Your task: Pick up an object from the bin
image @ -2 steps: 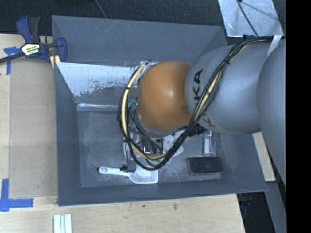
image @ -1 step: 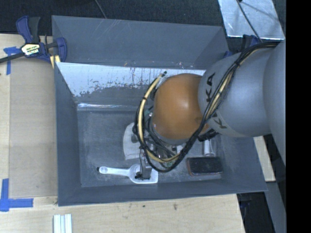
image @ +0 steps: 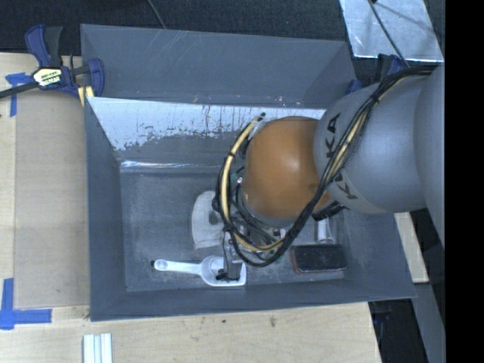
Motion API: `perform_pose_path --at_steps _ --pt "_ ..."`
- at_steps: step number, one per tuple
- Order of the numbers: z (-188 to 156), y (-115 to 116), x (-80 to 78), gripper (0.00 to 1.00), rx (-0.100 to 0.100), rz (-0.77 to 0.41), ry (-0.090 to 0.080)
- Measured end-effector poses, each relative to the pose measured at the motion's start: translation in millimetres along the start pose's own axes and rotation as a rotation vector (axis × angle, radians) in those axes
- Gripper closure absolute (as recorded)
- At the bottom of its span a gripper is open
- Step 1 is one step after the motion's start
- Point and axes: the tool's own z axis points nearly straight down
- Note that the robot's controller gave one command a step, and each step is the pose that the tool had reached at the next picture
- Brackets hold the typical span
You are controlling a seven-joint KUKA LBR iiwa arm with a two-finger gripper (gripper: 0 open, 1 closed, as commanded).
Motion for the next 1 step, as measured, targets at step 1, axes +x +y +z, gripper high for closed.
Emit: perform_pose_path --at_steps 1 --pt "-53.3 27.7 -15.4 0.00 0.001 -0.036 0.002"
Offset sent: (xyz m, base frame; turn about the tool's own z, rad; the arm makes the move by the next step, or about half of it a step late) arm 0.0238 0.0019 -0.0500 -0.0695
